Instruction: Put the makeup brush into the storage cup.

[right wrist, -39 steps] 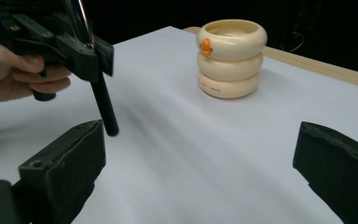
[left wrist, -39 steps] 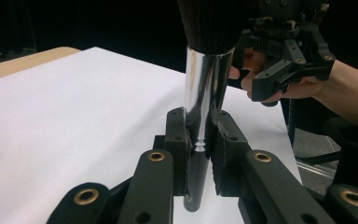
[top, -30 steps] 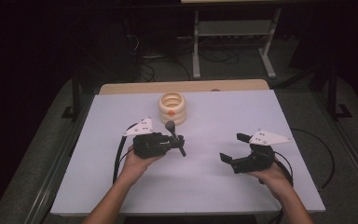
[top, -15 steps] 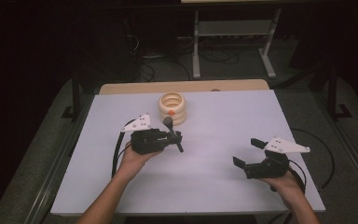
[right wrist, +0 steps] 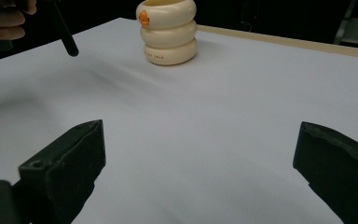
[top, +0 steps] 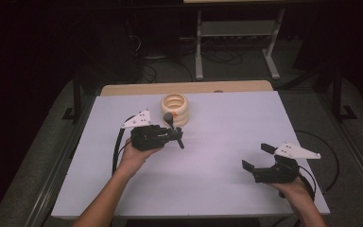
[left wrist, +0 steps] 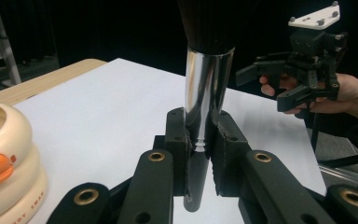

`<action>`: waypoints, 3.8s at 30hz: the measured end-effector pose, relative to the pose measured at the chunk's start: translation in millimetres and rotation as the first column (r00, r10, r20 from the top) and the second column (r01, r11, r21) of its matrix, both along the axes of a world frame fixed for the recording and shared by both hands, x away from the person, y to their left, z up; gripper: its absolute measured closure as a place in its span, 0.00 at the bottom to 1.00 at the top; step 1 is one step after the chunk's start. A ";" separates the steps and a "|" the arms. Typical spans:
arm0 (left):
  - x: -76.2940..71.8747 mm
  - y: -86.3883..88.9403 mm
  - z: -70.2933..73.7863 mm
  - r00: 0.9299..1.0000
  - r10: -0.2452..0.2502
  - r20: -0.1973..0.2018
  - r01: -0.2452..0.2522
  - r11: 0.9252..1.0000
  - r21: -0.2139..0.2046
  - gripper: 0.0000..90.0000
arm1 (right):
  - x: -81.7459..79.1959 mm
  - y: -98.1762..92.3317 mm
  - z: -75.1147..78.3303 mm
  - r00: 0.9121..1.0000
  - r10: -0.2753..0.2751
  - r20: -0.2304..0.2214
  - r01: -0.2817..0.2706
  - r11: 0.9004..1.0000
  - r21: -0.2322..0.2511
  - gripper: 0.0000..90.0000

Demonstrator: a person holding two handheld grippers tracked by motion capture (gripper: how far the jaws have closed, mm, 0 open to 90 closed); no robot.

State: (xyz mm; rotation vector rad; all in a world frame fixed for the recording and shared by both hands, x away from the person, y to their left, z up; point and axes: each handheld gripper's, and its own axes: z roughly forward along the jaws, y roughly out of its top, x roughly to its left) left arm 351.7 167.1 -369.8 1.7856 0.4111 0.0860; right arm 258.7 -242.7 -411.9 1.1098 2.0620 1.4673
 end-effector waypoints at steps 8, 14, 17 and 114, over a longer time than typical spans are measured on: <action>8.8 -0.6 2.7 1.000 0.006 0.002 -0.006 1.000 0.008 0.87 | -1.7 -2.1 -3.9 1.000 -0.015 -0.003 0.015 1.000 -0.001 0.02; 16.6 -0.4 7.6 1.000 0.010 0.009 -0.010 1.000 0.021 0.87 | -2.1 -2.7 -4.7 1.000 -0.014 -0.001 0.014 1.000 -0.002 0.02; 19.9 -0.2 10.4 1.000 0.011 0.009 -0.012 1.000 0.021 0.87 | -1.6 -2.3 -6.1 1.000 -0.009 0.001 0.009 1.000 -0.006 0.02; 98.0 15.9 29.2 0.958 0.278 0.074 -0.277 0.961 -0.025 0.87 | -0.2 -6.5 -6.7 0.999 -0.026 0.026 0.024 0.998 0.051 0.02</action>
